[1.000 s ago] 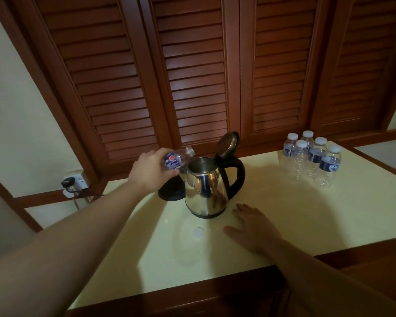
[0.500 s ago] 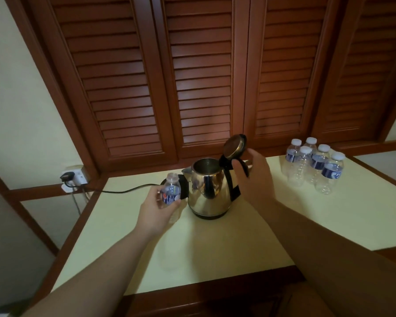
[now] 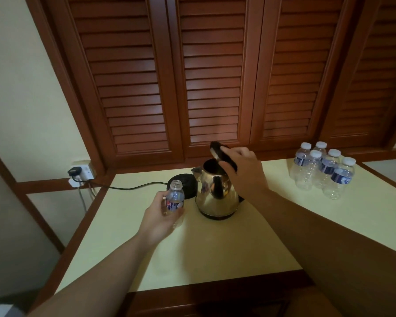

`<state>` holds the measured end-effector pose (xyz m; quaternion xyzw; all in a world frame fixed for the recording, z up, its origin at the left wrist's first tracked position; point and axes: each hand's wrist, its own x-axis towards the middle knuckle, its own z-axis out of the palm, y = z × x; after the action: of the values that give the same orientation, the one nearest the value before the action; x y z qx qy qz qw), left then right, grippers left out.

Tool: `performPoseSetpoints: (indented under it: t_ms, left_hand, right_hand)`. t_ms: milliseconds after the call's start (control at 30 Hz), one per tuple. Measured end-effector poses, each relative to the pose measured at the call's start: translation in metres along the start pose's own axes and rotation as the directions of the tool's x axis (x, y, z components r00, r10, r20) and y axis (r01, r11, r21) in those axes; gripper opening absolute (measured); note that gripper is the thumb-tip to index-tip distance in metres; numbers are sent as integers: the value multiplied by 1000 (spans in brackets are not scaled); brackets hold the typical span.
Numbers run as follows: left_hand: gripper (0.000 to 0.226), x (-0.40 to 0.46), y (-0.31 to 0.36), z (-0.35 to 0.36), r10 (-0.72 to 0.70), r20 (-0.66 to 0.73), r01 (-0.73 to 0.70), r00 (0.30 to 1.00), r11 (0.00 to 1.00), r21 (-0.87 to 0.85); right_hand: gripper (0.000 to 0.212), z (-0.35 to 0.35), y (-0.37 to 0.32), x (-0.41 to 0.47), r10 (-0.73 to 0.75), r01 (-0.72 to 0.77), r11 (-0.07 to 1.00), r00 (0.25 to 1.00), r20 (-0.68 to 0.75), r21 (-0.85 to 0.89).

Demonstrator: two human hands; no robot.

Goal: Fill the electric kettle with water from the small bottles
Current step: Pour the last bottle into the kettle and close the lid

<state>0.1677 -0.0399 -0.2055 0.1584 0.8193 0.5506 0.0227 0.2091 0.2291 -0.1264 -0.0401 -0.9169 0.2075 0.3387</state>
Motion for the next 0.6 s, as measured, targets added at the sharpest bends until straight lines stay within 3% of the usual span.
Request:
performPoseSetpoints:
  t_ms: [300, 600]
  left_hand:
    - [42, -4, -2, 2, 28, 18, -28, 999, 1000, 4]
    - [44, -3, -5, 9, 38, 21, -38, 999, 999, 13]
  right_hand:
    - [31, 13, -9, -11, -58, 58, 997, 998, -6, -56]
    - [50, 13, 1, -15, -103, 123, 971, 989, 104, -205]
